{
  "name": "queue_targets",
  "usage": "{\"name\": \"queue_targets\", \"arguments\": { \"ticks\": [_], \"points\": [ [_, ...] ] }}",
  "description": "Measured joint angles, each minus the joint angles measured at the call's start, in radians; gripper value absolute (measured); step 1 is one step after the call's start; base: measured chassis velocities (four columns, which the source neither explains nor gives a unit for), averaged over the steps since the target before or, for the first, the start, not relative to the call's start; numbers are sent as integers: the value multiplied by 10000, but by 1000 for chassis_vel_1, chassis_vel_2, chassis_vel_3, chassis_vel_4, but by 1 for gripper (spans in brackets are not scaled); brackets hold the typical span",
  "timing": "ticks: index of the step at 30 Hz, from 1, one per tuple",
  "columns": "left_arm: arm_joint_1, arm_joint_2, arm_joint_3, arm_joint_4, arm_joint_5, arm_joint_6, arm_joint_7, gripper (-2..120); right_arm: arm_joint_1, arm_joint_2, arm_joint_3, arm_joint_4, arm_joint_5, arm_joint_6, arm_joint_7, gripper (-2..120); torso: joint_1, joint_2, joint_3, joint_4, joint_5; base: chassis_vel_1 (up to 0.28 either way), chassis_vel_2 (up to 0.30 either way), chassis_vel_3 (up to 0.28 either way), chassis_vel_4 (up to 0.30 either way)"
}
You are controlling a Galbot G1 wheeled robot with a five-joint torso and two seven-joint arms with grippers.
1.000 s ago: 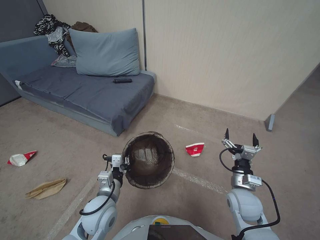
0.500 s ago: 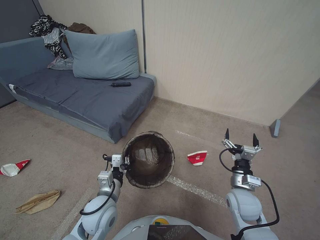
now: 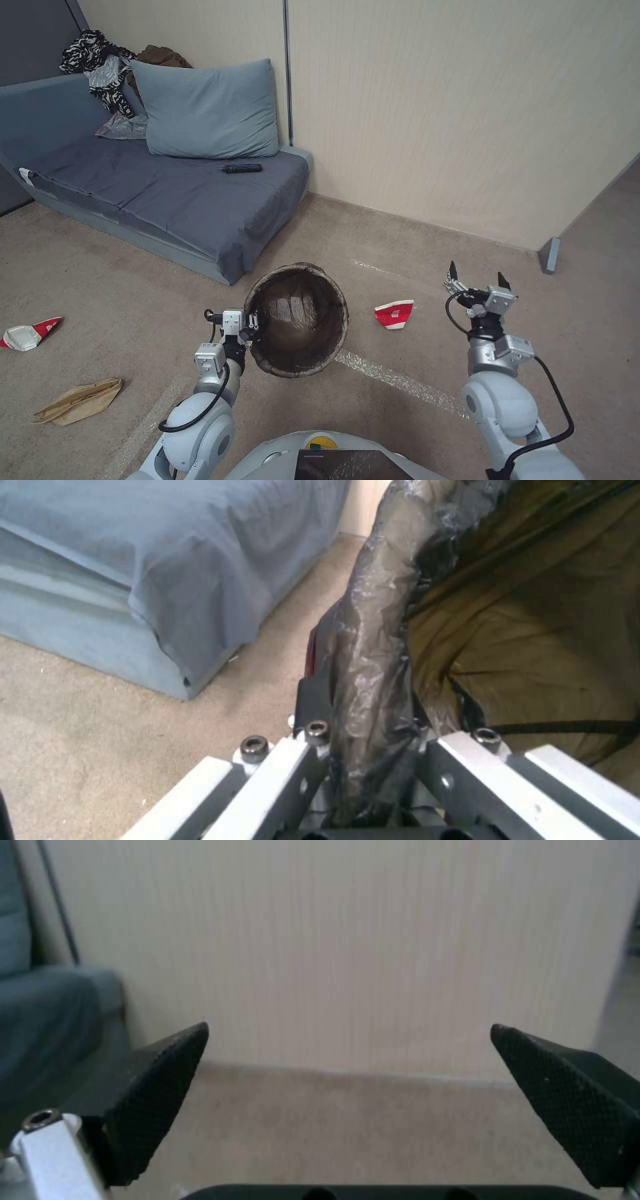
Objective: Pick up the trash bin, then pick up the garbage from the floor and place it into the trash bin.
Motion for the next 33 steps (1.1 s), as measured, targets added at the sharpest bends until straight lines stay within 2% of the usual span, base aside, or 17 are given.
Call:
{"name": "queue_targets", "arguments": {
  "ticks": [1,2,4,5,6,9,14,16,17,19,25,33],
  "points": [
    [0,9,1,0,0,0,0,2,23,-343,-48,-127,134,-56,-108,100,0,0,0,-1,1,0,0,0,0],
    [0,9,1,0,0,0,0,2,23,-343,-48,-127,134,-56,-108,100,0,0,0,-1,1,0,0,0,0],
    [-60,71,52,22,-9,0,-11,2,39,-1543,-230,-638,375,-80,-462,100,0,0,0,1,2,0,0,0,0],
    [-82,93,72,39,-15,0,-12,2,49,-1866,-298,-802,401,-50,-558,100,0,0,0,0,-2,0,0,0,0],
    [-82,93,72,39,-15,0,-12,2,49,-1866,-298,-802,401,-50,-558,100,0,0,0,0,-2,0,0,0,0],
    [-121,190,95,75,-41,6,-19,2,255,-2943,-594,-1520,408,189,-1092,100,0,0,1,-4,1,0,0,0,0],
    [-164,271,93,115,-90,11,-22,2,522,-3683,-895,-1977,407,331,-1452,100,0,0,1,3,3,0,0,0,0],
    [-371,412,196,230,-208,36,-35,2,603,-4301,-1102,-2342,346,519,-1841,100,0,0,1,-1,-1,0,0,0,0],
    [-371,412,196,230,-208,36,-35,2,603,-4301,-1102,-2342,346,519,-1841,100,0,0,1,-1,-1,0,0,0,0],
    [-500,515,271,310,-293,50,-36,2,780,-4774,-1397,-2777,178,713,-2235,100,0,0,1,-8,-2,0,0,0,0],
    [-668,589,308,385,-439,81,-60,2,1670,-5528,-2526,-3906,-219,1202,-3189,100,0,0,1,4,0,0,0,0,0],
    [-903,631,413,506,-616,160,-137,2,2620,-5923,-3839,-5478,-987,2132,-4798,100,0,0,1,-5,0,0,0,0,0]
  ]
}}
